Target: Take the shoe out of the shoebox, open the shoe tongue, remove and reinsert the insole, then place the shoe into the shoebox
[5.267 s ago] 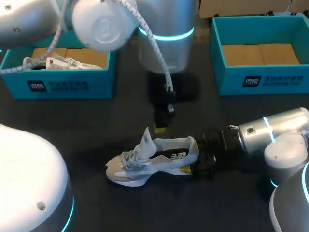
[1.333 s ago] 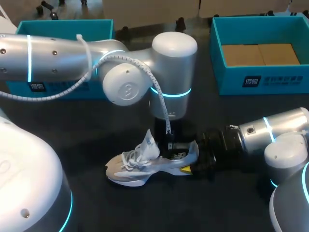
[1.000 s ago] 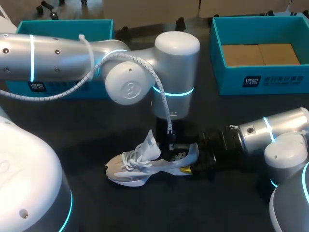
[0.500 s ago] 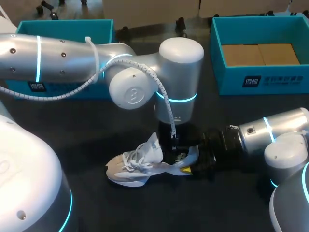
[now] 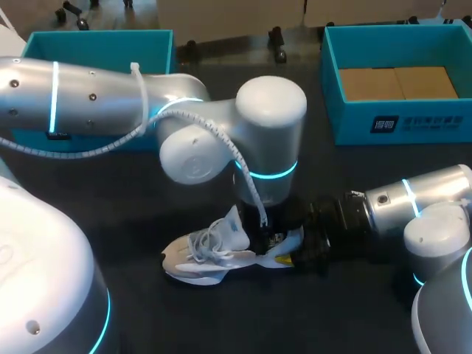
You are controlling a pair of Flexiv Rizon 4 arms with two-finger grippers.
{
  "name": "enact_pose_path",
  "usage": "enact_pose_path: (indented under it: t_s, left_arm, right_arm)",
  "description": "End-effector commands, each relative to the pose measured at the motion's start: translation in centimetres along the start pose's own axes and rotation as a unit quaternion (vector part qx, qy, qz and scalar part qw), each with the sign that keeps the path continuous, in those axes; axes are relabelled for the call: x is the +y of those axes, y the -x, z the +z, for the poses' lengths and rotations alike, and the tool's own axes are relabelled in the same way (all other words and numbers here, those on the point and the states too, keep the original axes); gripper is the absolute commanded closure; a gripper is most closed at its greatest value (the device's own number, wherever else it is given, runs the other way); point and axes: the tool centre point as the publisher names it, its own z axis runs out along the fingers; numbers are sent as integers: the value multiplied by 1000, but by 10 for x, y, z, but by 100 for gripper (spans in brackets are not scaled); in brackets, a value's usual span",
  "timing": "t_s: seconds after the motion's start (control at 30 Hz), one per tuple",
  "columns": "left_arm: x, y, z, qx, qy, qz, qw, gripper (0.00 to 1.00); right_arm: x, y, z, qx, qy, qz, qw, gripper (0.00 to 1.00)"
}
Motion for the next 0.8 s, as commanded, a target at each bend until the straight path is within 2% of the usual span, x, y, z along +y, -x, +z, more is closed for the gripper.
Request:
enact_pose_path:
  t_s: [0.03,0.17,0.33,0.47,0.6,0.63,0.8]
  left_arm:
    - [0,0,8,-28,-3,-7,1000,61]
    - [-3,9,9,-53,-5,-20,998,62]
    - [-5,21,7,-56,-1,-31,998,65]
    - [-5,24,5,-68,1,-36,997,68]
    - [-6,26,5,-79,1,-42,996,89]
    - [-6,27,4,-76,0,-42,996,98]
    - [-3,30,-3,-58,-7,-43,997,100]
  right_arm:
    - [1,1,2,0,-1,1,1000,100]
    - [1,1,2,0,-1,1,1000,100]
    - [1,1,2,0,-1,1,1000,100]
    - [1,1,2,0,-1,1,1000,100]
    - [1,1,2,0,-1,1,1000,100]
    - [1,1,2,0,-1,1,1000,100]
    - [1,1,2,0,-1,1,1000,100]
